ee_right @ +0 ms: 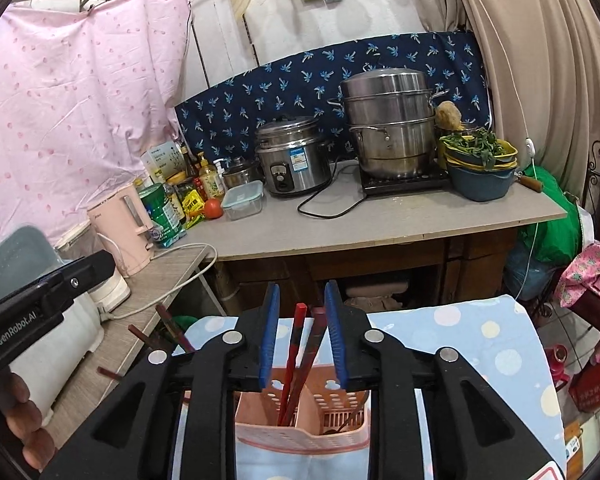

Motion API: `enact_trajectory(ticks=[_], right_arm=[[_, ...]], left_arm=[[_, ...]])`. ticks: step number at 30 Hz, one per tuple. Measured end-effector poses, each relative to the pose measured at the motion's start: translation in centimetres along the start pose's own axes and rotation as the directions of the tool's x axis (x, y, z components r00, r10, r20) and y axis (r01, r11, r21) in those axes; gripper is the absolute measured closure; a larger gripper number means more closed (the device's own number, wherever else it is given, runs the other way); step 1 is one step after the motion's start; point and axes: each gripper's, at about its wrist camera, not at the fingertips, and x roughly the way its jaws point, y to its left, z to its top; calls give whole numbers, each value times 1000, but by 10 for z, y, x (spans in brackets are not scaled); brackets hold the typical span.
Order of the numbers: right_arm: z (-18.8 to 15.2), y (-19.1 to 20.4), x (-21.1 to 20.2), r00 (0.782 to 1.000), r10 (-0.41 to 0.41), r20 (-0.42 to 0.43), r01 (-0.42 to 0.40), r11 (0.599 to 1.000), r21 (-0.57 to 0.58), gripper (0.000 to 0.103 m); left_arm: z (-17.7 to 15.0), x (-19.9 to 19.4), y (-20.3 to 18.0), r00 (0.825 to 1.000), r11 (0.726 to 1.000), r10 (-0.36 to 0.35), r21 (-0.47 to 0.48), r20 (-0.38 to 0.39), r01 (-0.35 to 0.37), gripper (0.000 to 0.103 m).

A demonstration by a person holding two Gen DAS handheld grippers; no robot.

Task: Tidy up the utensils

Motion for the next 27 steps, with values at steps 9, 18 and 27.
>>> enact_trajectory(ticks=[9, 18, 27], right_arm=[[-6, 10, -38, 1000, -8, 8, 8, 999, -36, 64], [-37, 18, -81, 999, -23, -38, 22, 1000, -12, 58], [-84, 23, -114, 992, -84, -90, 83, 996, -18, 55]], left_arm=[[-6, -25, -7, 1000, 999, 26, 38, 8, -26, 54], [-33, -65, -19, 997, 992, 72, 106, 2, -71, 52], [-78, -90, -19, 992, 987, 108, 123, -60, -100, 51]])
